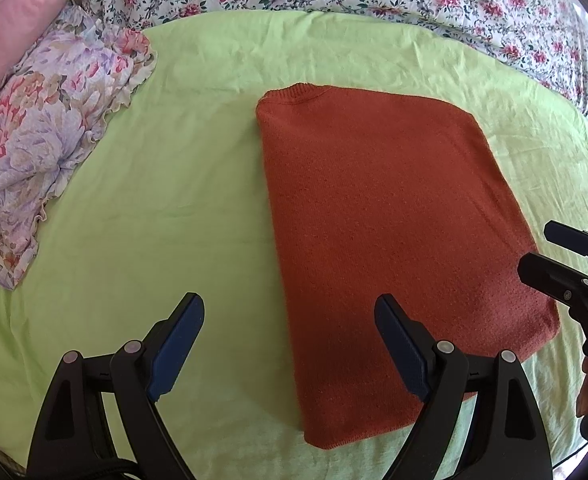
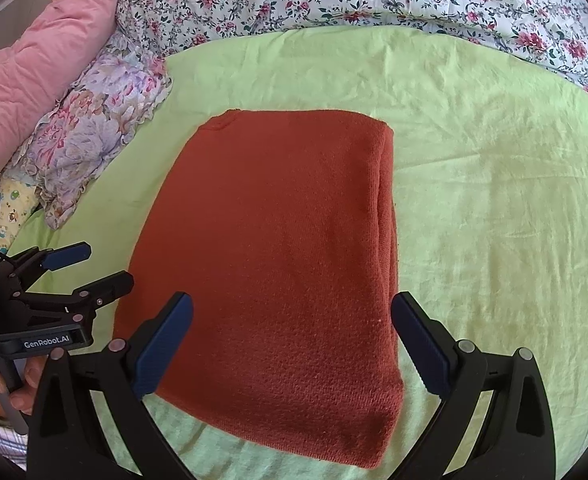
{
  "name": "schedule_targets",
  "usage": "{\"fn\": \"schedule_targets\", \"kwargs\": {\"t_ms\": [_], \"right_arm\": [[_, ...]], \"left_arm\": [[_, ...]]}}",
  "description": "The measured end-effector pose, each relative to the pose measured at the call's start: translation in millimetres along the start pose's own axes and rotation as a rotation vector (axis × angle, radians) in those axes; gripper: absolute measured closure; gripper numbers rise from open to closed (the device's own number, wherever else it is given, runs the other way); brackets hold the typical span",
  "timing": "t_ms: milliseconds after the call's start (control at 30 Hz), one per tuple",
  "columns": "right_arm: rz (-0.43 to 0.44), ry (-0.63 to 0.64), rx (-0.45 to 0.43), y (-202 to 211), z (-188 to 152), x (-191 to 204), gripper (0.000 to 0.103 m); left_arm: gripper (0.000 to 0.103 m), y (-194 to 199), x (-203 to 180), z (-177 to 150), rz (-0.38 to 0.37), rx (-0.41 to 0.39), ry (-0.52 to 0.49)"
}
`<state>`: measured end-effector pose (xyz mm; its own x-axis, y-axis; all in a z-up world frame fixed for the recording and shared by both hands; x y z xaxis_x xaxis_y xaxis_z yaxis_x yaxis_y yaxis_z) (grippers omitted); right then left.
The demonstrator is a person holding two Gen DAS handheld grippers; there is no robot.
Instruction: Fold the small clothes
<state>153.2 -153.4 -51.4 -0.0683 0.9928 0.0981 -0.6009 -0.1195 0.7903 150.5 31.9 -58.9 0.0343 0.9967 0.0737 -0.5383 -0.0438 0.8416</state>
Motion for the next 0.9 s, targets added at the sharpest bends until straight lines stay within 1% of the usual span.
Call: {"fn": "schedule_targets", "kwargs": {"t_ms": [900], "right_arm": [[0.005,-0.007,-0.02,6.7,2.1,-2.3,0.004]], "left_arm": [[0.015,2.0,-4.3,5.4,-0.008,-0.01,-0.003]]}}
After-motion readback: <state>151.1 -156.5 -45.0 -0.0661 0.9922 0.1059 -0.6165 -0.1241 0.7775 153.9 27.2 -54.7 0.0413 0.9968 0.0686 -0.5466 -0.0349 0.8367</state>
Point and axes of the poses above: each gripper's, at about its wrist camera, not at the fingertips, and y roughly against the way its jaws point, x to its left, z to its top, the point moved 4 cm from there along -y, roughly the way its jaws point, and after that the axes turned 6 degrees about -x, right-handed, at the moved point
